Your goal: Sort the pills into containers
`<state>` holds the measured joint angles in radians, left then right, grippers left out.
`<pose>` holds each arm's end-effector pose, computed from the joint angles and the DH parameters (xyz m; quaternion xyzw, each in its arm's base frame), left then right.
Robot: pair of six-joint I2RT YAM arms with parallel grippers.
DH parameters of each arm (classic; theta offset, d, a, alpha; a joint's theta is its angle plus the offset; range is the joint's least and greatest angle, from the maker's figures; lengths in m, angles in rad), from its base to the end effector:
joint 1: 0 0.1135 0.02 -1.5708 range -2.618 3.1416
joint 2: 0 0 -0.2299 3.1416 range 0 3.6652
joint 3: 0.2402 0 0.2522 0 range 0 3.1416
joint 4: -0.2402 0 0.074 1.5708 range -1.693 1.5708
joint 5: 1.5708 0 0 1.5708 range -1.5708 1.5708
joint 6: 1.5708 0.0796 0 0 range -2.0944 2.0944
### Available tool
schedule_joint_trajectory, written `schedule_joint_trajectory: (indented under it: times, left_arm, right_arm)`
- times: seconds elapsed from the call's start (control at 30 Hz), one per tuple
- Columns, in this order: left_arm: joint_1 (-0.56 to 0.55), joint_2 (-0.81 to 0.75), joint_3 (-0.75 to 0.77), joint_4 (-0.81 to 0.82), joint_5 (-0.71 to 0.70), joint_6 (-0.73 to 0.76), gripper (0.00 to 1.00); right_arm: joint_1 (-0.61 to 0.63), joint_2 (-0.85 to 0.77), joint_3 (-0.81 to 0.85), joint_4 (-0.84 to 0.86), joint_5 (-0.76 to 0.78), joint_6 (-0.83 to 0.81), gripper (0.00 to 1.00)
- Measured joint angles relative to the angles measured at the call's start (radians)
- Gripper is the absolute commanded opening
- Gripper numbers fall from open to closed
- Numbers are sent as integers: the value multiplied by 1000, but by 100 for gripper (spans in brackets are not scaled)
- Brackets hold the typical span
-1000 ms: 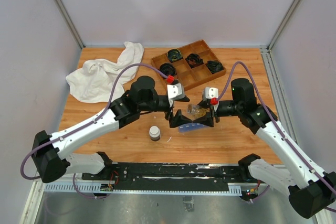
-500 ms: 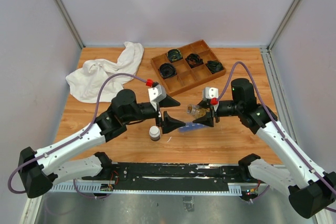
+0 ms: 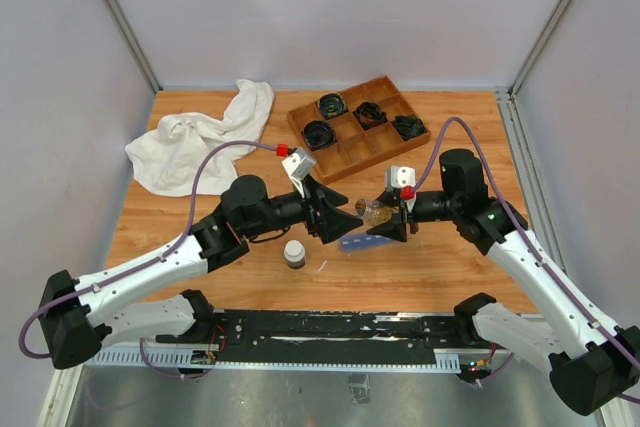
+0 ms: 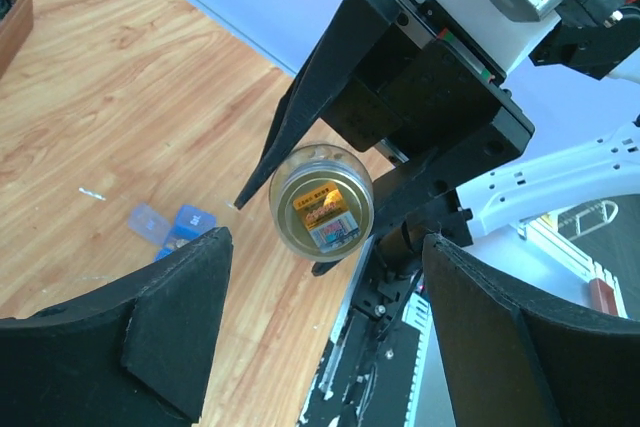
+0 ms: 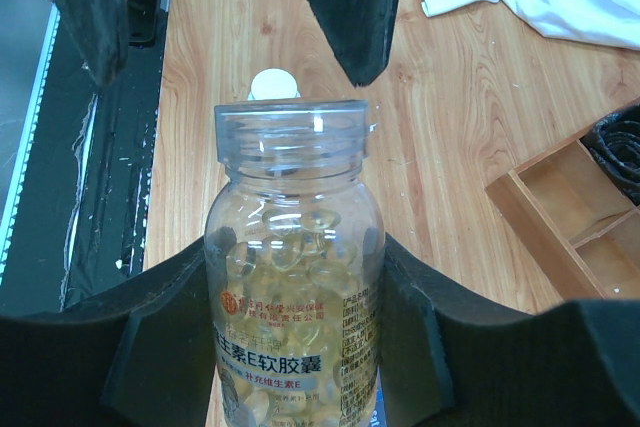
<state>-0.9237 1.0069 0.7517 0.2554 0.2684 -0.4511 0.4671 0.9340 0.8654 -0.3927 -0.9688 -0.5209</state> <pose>0.1640 -0.2521 0.3041 0.2560 0.6591 -0.5178 0.4816 0.1833 0.1659 0.2884 -0.5726 0.5460 0.3832 0.4766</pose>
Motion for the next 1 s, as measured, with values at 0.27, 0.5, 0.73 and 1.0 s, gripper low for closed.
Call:
schedule_joint_trajectory:
  times: [0.27,0.5,0.73,1.0]
  left_arm:
    - [-34,52,51,-4,-43,-24,71]
    - [-36,80,71,-14,-51,-29,61]
    - [-38,101,93,-36,-49,-30,45]
    - [-41,117,116,-60,-39,-32,34]
  right_arm:
    - [0,0,0,0,0,0,6]
    - [0,0,0,0,0,0,5]
    - [0,0,0,0,0,0,6]
    - [0,2,0,-1,1,1,5]
